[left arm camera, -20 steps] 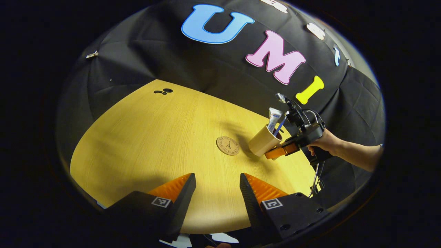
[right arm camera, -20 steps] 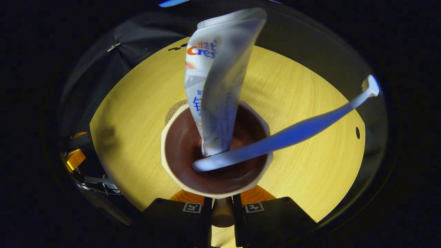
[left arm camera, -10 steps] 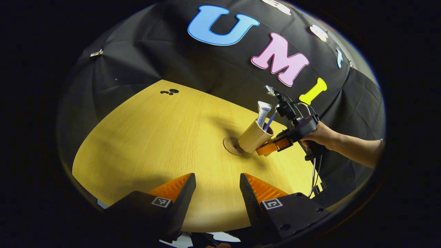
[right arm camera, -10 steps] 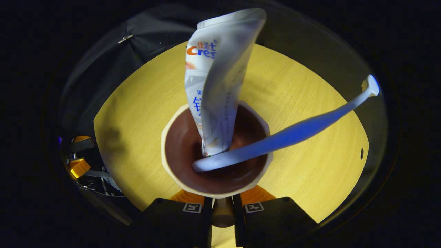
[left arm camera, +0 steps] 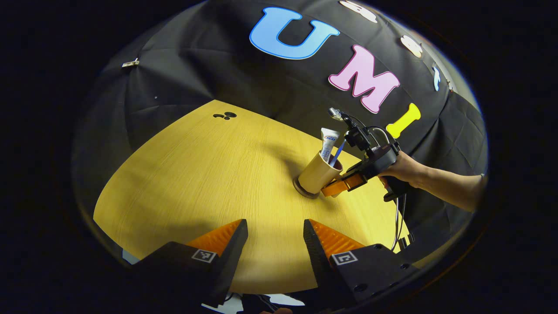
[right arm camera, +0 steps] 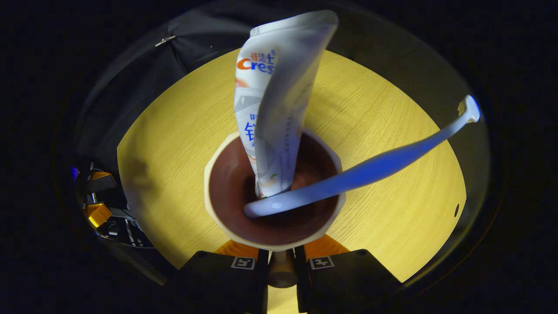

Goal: Put the toothbrush and toothpaste on the desktop into the cup, then pick up the cup and place it on the coaster on the desktop.

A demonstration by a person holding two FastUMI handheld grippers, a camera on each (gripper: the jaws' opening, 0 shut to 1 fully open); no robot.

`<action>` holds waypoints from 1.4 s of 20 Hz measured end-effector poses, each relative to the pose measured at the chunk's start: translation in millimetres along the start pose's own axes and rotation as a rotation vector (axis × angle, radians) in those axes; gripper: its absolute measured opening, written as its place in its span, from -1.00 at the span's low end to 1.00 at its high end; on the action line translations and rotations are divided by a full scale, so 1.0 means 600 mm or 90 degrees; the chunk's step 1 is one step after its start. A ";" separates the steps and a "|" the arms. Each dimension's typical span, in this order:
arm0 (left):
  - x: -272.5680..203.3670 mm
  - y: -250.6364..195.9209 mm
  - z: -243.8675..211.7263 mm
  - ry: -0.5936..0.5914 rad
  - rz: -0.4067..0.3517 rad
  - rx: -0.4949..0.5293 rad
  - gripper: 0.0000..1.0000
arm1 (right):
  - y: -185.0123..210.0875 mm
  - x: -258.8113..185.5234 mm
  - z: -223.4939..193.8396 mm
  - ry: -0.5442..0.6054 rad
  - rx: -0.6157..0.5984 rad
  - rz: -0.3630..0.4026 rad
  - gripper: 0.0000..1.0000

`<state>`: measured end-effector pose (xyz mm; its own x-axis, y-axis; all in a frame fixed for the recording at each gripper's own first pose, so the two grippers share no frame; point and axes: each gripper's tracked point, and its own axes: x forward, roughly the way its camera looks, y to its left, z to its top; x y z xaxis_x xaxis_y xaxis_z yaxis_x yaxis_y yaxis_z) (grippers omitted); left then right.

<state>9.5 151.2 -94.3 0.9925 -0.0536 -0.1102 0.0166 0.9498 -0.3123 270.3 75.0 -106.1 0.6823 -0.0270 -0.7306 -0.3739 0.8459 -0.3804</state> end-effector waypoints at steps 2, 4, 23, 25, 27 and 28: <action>0.003 0.003 0.001 0.001 0.002 -0.003 0.61 | -0.001 0.003 -0.003 0.005 0.001 -0.004 -0.41; 0.006 0.007 0.000 0.004 0.002 -0.008 0.61 | 0.000 0.012 -0.009 0.015 -0.005 -0.010 -0.40; 0.004 -0.018 0.007 -0.007 0.013 -0.024 0.62 | -0.008 -0.086 0.000 -0.054 0.019 -0.021 -0.06; 0.004 -0.028 0.008 -0.009 0.013 -0.024 0.62 | -0.012 -0.107 -0.005 -0.068 0.019 -0.025 -0.05; 0.005 -0.039 0.010 -0.012 0.011 -0.024 0.62 | -0.015 -0.129 -0.011 -0.084 0.020 -0.026 -0.02; 0.005 -0.047 0.010 -0.014 0.008 -0.024 0.61 | -0.015 -0.143 -0.011 -0.098 0.023 -0.022 0.07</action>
<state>12.4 126.2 -80.5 0.9949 -0.0347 -0.0942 -0.0001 0.9381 -0.3464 210.9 66.2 -43.5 0.7839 0.0235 -0.6204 -0.3273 0.8648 -0.3808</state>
